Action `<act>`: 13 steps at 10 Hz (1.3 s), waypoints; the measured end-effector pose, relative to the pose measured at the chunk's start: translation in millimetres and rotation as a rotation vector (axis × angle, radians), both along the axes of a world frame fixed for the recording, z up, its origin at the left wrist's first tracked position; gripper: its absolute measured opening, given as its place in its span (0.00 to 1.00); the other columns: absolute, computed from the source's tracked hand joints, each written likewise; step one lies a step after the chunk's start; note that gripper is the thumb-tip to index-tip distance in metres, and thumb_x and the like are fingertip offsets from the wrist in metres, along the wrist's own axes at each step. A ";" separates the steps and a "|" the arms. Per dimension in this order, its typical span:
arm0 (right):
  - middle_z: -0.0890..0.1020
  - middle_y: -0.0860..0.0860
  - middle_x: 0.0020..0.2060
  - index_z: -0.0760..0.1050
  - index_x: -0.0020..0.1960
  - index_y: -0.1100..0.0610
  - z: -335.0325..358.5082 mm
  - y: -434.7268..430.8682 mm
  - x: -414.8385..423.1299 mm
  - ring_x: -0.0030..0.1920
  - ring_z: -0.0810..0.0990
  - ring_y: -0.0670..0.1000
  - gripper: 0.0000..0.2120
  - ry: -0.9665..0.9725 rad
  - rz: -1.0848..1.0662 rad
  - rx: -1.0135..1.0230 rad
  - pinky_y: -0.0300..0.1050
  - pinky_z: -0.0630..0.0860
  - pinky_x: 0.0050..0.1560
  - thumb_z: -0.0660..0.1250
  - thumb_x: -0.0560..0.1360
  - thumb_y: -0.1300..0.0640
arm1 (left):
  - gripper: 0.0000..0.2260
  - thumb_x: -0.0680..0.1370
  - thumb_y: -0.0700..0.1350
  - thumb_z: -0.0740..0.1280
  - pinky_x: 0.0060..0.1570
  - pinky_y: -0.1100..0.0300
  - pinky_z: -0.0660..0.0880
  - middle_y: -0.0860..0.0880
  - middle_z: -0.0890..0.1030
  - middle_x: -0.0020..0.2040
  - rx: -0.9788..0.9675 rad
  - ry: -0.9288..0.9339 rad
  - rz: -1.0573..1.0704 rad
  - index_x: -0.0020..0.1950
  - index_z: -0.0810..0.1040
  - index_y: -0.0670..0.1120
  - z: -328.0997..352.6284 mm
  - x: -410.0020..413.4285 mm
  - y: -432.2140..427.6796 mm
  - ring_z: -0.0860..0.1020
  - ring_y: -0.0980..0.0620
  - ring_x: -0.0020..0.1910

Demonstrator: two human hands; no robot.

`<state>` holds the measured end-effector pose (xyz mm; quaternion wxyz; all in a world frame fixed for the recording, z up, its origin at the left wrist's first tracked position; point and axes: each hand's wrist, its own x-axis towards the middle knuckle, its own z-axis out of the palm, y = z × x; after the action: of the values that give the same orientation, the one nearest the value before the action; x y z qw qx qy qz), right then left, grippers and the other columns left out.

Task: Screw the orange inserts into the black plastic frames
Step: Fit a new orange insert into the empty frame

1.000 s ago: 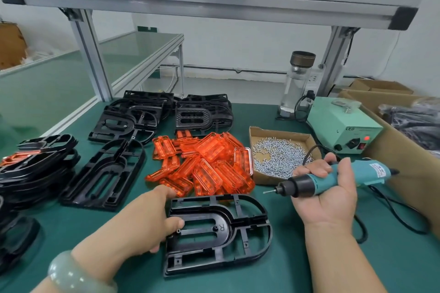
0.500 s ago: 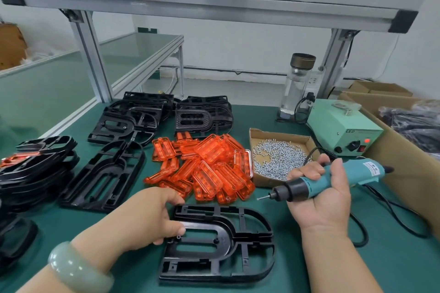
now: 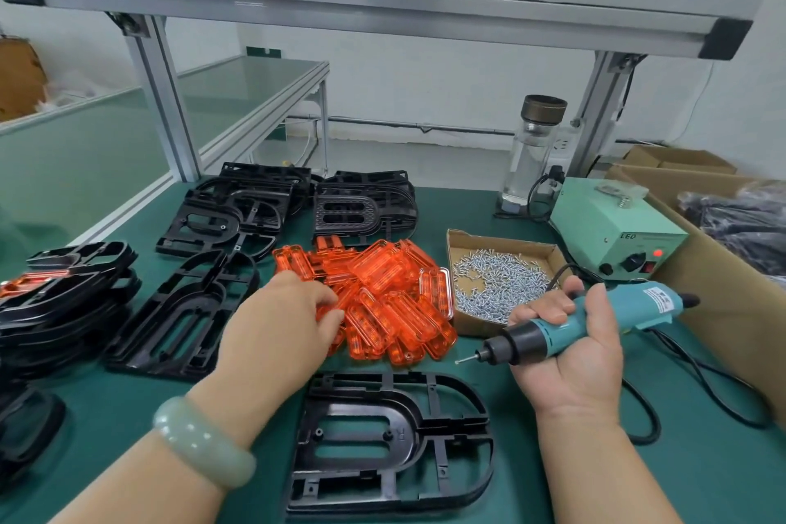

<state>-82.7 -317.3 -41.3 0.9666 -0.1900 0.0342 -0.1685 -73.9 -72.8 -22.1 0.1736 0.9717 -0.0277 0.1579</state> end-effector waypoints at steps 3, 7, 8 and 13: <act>0.69 0.43 0.29 0.72 0.44 0.51 0.9 -1.7 1.5 0.26 0.69 0.41 0.07 0.035 0.002 0.033 0.35 0.72 0.32 0.66 0.71 0.48 | 0.09 0.76 0.55 0.63 0.40 0.57 0.75 0.53 0.74 0.47 0.056 -0.025 0.122 0.50 0.80 0.55 -7.6 13.8 -11.4 0.77 0.51 0.46; 0.70 0.43 0.29 0.72 0.43 0.51 1.3 -1.8 1.0 0.26 0.70 0.41 0.07 0.022 0.008 0.035 0.35 0.73 0.32 0.66 0.71 0.48 | 0.17 0.68 0.40 0.75 0.42 0.69 0.77 0.61 0.82 0.47 -0.887 0.025 -0.228 0.47 0.77 0.60 7.5 -28.1 -10.8 0.81 0.58 0.44; 0.70 0.43 0.29 0.72 0.43 0.51 0.7 -2.1 0.2 0.26 0.70 0.41 0.07 0.018 0.014 0.045 0.35 0.73 0.32 0.66 0.71 0.48 | 0.26 0.66 0.43 0.77 0.47 0.80 0.68 0.70 0.74 0.54 -0.629 -0.080 -0.279 0.54 0.72 0.65 10.7 -40.3 -15.8 0.75 0.69 0.53; 0.70 0.43 0.29 0.72 0.43 0.50 0.8 -1.9 -0.5 0.26 0.70 0.41 0.07 0.026 0.009 0.023 0.35 0.72 0.33 0.66 0.71 0.48 | 0.24 0.65 0.44 0.77 0.46 0.80 0.67 0.65 0.75 0.51 -0.621 -0.162 -0.284 0.53 0.73 0.63 17.4 -55.8 -20.4 0.75 0.67 0.52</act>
<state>-83.2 -319.3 -40.6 0.9690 -0.1812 0.0478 -0.1613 -129.8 -93.2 -4.6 0.4785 0.8432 -0.1267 0.2096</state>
